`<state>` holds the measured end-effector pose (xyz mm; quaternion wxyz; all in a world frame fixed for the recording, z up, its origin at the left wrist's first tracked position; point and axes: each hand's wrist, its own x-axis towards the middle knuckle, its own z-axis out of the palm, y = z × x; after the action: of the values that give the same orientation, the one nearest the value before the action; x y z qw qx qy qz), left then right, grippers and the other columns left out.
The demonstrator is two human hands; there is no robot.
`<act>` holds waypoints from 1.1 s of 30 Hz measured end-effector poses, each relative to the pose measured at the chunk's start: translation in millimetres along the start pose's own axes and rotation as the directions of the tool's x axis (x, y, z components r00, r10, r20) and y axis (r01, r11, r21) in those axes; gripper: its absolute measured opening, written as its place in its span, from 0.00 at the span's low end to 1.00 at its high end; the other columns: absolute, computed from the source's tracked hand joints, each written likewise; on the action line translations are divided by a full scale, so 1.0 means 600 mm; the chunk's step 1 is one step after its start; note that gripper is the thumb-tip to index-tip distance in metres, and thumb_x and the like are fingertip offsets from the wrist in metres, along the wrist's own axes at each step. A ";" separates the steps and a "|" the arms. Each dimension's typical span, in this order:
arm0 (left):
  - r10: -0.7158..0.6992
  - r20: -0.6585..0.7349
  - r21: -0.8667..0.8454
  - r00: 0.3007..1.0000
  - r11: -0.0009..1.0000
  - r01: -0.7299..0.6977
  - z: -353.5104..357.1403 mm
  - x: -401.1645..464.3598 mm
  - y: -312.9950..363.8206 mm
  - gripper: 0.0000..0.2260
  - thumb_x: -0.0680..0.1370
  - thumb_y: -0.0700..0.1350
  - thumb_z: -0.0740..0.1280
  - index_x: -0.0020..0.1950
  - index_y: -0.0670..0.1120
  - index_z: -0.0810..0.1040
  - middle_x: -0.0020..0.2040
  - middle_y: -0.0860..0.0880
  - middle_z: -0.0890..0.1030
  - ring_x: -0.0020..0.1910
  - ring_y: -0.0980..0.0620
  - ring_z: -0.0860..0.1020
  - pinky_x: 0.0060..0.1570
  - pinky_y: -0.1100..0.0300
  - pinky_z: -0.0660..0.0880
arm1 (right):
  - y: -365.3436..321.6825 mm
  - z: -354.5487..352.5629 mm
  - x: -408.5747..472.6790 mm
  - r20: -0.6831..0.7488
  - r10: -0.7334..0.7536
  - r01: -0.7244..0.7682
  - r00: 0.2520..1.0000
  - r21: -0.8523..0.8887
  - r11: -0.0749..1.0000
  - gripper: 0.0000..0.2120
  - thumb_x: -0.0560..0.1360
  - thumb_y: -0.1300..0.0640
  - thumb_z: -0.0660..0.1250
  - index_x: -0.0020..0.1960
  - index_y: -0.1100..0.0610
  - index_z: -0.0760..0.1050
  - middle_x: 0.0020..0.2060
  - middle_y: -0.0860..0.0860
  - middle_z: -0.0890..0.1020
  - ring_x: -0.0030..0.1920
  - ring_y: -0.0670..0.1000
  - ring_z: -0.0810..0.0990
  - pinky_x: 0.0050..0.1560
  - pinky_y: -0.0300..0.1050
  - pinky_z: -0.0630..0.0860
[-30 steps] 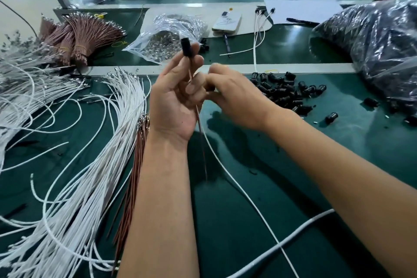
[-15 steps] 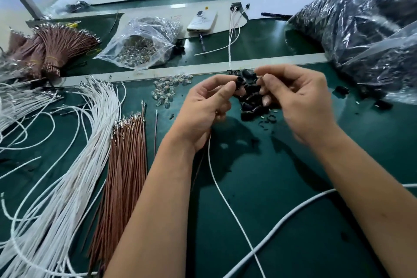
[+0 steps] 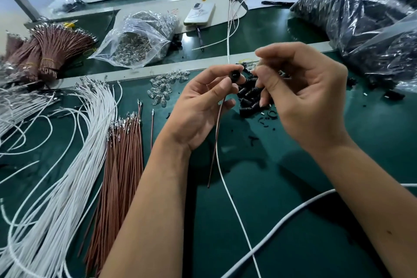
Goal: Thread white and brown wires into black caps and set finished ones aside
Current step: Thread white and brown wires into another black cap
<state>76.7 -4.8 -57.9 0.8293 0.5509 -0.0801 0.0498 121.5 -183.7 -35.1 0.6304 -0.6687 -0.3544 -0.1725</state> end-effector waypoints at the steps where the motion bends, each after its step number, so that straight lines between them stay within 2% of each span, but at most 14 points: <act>1: -0.001 0.004 0.003 1.000 1.000 0.001 0.000 0.000 0.000 0.11 0.81 0.40 0.64 0.55 0.52 0.84 0.51 0.51 0.83 0.50 0.54 0.76 0.52 0.55 0.70 | -0.001 0.000 0.000 0.002 -0.013 0.013 1.000 -0.017 1.000 0.05 0.80 0.64 0.72 0.56 0.63 0.82 0.40 0.52 0.84 0.30 0.53 0.82 0.33 0.42 0.78; 4: -0.005 0.001 0.011 1.000 1.000 0.005 0.001 0.000 -0.001 0.12 0.81 0.40 0.64 0.53 0.54 0.85 0.49 0.53 0.84 0.50 0.55 0.77 0.53 0.56 0.71 | -0.002 -0.002 0.003 0.041 -0.079 0.082 0.996 -0.080 0.993 0.04 0.80 0.64 0.72 0.53 0.64 0.83 0.42 0.52 0.83 0.32 0.51 0.82 0.35 0.46 0.78; 9: -0.014 -0.013 0.005 1.000 1.000 0.014 -0.003 -0.001 0.004 0.11 0.80 0.40 0.65 0.52 0.52 0.86 0.47 0.52 0.84 0.49 0.57 0.80 0.56 0.55 0.73 | -0.002 -0.001 0.003 0.103 -0.137 0.152 0.985 -0.160 0.975 0.02 0.80 0.65 0.71 0.52 0.63 0.83 0.44 0.52 0.82 0.36 0.46 0.82 0.39 0.42 0.78; 12: -0.024 -0.008 0.001 1.000 1.000 0.024 -0.003 -0.003 0.006 0.11 0.79 0.38 0.65 0.51 0.50 0.86 0.47 0.50 0.84 0.49 0.56 0.81 0.58 0.55 0.76 | 0.000 -0.001 0.004 0.135 -0.143 0.170 0.980 -0.206 0.964 0.03 0.80 0.66 0.71 0.52 0.64 0.83 0.44 0.53 0.82 0.37 0.46 0.81 0.40 0.43 0.79; 15: -0.037 -0.032 0.045 0.999 0.998 0.038 -0.003 -0.004 0.006 0.09 0.78 0.37 0.66 0.52 0.46 0.85 0.45 0.49 0.85 0.48 0.55 0.82 0.57 0.57 0.79 | 0.001 -0.004 0.005 0.188 -0.156 0.203 0.970 -0.268 0.942 0.03 0.80 0.68 0.70 0.51 0.65 0.83 0.44 0.54 0.82 0.39 0.46 0.80 0.41 0.48 0.79; 18: -0.052 -0.078 0.108 0.996 0.992 0.060 -0.006 -0.005 0.006 0.08 0.78 0.39 0.68 0.51 0.46 0.86 0.44 0.48 0.85 0.46 0.55 0.82 0.55 0.57 0.79 | 0.002 -0.007 0.006 0.236 -0.147 0.215 0.960 -0.297 0.930 0.03 0.80 0.68 0.70 0.50 0.66 0.83 0.43 0.55 0.82 0.39 0.47 0.80 0.41 0.50 0.79; 26: -0.087 -0.140 0.190 0.986 0.975 0.113 -0.010 -0.007 0.006 0.08 0.72 0.42 0.71 0.49 0.45 0.86 0.42 0.46 0.86 0.43 0.55 0.83 0.50 0.61 0.79 | 0.005 -0.007 0.009 0.320 -0.150 0.273 0.936 -0.386 0.881 0.03 0.79 0.69 0.71 0.47 0.66 0.82 0.42 0.55 0.82 0.40 0.51 0.79 0.45 0.45 0.77; 30: -0.097 -0.161 0.214 0.982 0.968 0.131 -0.008 -0.006 0.006 0.07 0.73 0.43 0.71 0.49 0.45 0.86 0.41 0.45 0.85 0.40 0.54 0.81 0.47 0.61 0.79 | 0.009 -0.011 0.008 0.288 -0.087 0.188 0.954 -0.345 0.919 0.01 0.78 0.68 0.72 0.48 0.66 0.82 0.42 0.54 0.83 0.37 0.45 0.81 0.40 0.46 0.79; 33: -0.095 -0.183 0.237 0.979 0.962 0.138 -0.004 -0.004 0.005 0.06 0.75 0.43 0.71 0.48 0.45 0.86 0.40 0.45 0.85 0.39 0.53 0.79 0.45 0.62 0.79 | 0.011 -0.013 0.007 0.263 -0.066 0.153 0.963 -0.328 0.932 0.01 0.78 0.68 0.72 0.48 0.65 0.83 0.42 0.54 0.83 0.34 0.48 0.82 0.37 0.48 0.80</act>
<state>74.3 -1.5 -56.3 0.7591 0.6478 0.0302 0.0571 131.0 -190.0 -36.0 0.4435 -0.7641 -0.4316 -0.1824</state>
